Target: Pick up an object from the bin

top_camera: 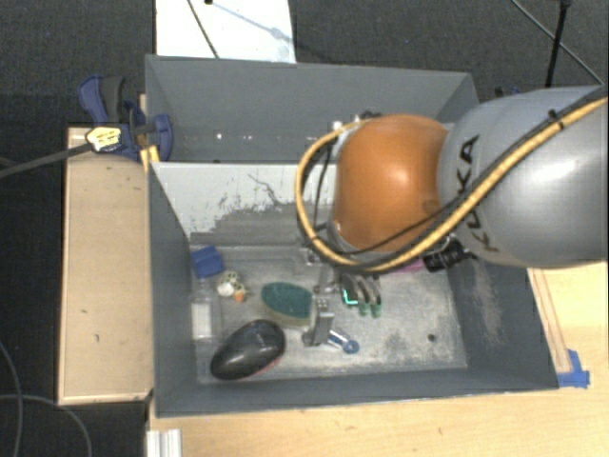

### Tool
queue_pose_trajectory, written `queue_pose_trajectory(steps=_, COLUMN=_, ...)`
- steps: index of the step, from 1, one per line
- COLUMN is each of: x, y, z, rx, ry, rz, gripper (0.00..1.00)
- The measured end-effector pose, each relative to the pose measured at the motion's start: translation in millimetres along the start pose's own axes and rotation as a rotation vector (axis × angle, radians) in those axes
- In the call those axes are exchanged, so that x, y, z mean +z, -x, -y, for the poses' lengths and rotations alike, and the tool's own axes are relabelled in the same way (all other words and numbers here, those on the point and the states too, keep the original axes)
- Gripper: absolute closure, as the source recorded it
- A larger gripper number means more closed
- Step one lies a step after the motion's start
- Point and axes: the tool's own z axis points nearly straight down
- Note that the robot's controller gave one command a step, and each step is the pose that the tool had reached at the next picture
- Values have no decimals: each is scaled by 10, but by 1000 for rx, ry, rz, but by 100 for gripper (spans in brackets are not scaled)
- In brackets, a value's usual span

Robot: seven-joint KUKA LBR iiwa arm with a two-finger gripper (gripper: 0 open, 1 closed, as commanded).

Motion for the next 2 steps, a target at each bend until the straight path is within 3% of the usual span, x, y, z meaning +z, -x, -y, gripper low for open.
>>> queue_pose_trajectory(steps=1, x=-66, y=-198, z=-139, rx=-297, ry=-1, rz=5, gripper=0)
queue_pose_trajectory(steps=2, x=582, y=-213, z=124, rx=-115, ry=-1, rz=2, gripper=0)
